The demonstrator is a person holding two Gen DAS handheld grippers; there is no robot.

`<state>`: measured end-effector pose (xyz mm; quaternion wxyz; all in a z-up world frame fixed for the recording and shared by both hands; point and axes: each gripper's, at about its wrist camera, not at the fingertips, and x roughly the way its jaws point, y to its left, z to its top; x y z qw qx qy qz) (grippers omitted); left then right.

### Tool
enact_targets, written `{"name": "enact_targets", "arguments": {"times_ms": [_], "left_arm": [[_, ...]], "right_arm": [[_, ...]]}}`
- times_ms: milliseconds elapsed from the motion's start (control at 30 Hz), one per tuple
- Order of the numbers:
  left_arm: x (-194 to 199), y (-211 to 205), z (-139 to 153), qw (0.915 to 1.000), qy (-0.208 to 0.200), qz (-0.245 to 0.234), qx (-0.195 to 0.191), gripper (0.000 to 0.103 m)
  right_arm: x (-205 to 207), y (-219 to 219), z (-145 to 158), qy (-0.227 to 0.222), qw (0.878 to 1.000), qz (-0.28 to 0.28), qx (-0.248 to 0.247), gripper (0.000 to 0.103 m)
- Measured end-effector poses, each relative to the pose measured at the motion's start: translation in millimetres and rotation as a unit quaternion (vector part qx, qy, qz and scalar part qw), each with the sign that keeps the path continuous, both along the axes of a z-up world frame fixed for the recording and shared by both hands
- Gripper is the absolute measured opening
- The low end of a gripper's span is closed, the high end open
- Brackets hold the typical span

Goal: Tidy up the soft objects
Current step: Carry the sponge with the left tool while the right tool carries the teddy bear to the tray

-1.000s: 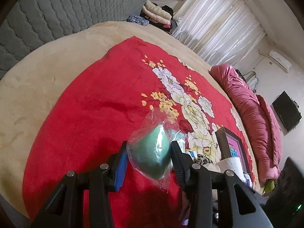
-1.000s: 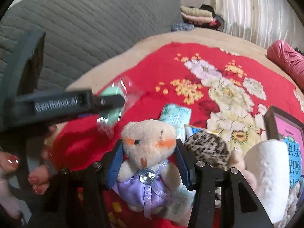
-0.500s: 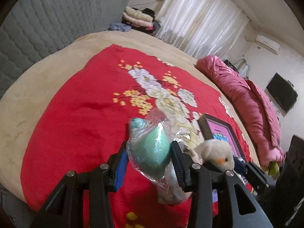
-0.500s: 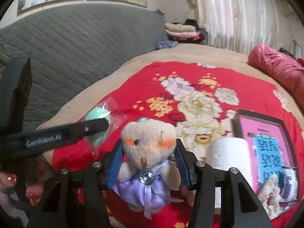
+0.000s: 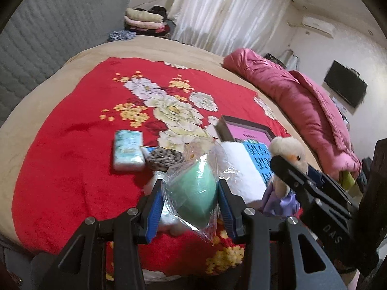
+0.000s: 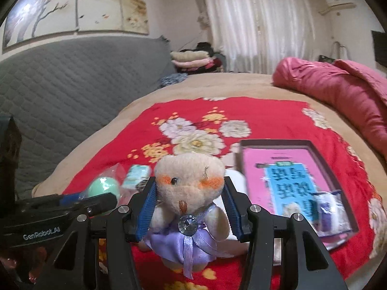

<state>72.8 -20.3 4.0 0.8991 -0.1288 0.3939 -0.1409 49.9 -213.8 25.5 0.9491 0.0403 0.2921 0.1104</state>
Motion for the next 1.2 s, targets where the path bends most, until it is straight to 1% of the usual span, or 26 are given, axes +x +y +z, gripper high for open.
{"name": "enact_targets", "arguments": {"times_ms": [200,467,667,767,867,1200], "left_arm": [[-12.5,-26.8,7.1,0.9995,-0.008,-0.025,0.018,0.044],[-21.5,-58.2,16.1,0.9984,-0.014,-0.05,0.023,0.044],[-24.8,-96.5,28.5,0.9959,-0.029,-0.083,0.024,0.044],[-23.5,-113.0,28.5,0.9944,-0.028,-0.099,0.027,0.044],[-23.9,-126.4,27.9,0.9933,-0.025,-0.108,0.033,0.044],[-5.0,-156.8,23.3,0.9914,-0.02,-0.121,0.046,0.044]], "right_arm": [[-9.8,-34.2,5.6,-0.02,0.998,-0.048,0.019,0.054],[-17.7,-79.9,9.5,-0.043,0.991,-0.12,0.039,0.054],[-15.0,-117.3,2.1,-0.037,0.982,-0.178,0.043,0.054],[-14.0,-128.4,-3.4,-0.036,0.98,-0.193,0.037,0.054],[-11.9,-142.4,-9.3,-0.032,0.976,-0.211,0.047,0.054],[-7.6,-166.1,-25.0,-0.024,0.969,-0.244,0.032,0.054]]}}
